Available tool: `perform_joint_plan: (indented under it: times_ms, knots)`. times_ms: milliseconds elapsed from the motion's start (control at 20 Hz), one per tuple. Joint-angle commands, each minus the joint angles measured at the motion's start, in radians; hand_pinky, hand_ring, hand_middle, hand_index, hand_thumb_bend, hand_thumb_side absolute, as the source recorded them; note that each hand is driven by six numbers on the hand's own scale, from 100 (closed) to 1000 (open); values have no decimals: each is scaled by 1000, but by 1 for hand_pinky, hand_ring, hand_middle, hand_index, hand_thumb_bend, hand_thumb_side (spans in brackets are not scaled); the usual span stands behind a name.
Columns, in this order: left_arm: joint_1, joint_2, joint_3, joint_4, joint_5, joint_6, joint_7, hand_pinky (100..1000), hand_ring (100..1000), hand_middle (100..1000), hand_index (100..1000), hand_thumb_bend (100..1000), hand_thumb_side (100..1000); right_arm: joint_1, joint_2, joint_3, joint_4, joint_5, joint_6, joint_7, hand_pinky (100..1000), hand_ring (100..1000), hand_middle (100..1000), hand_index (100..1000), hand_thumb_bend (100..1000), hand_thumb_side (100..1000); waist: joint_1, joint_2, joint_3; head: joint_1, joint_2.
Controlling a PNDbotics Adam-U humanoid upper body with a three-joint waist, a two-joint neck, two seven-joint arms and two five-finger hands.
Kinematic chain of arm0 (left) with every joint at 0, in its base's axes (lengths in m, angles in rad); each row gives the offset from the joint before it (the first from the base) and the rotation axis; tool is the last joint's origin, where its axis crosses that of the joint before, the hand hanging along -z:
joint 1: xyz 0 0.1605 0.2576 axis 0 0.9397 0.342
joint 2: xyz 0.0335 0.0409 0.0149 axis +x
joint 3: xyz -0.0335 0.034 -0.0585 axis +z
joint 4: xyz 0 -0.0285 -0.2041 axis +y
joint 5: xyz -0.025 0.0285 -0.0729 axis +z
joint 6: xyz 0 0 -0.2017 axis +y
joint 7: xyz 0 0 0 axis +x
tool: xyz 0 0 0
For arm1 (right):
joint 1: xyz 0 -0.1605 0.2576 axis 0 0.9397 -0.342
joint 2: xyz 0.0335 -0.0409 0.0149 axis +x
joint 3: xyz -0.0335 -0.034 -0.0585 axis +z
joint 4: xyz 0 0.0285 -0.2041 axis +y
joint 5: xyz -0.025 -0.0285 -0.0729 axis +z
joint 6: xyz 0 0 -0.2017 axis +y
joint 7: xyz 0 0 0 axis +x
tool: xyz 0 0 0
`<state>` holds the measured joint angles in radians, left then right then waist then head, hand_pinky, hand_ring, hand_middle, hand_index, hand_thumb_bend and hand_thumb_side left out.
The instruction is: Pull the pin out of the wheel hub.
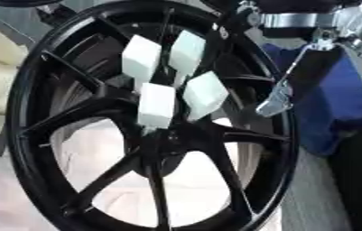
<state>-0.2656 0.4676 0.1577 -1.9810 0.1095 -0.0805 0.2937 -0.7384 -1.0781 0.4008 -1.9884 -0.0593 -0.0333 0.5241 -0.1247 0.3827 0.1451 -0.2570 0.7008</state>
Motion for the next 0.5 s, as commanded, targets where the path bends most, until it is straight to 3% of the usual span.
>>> perform_joint_plan:
  times_ms: [50,500]
  knots:
    - [-10,20,6,-19,1,-1,-2,922,562,575,718,235,682,-8,-35,-12,-12,-16,2,-7,698,741,699,762,577,321,6,-17,2,-2,-12]
    - [-12,19,5,-19,0,0,-3,922,563,577,714,234,684,-1,-31,-7,-12,-36,19,-3,692,731,693,757,564,320,3,-9,10,-3,-11]
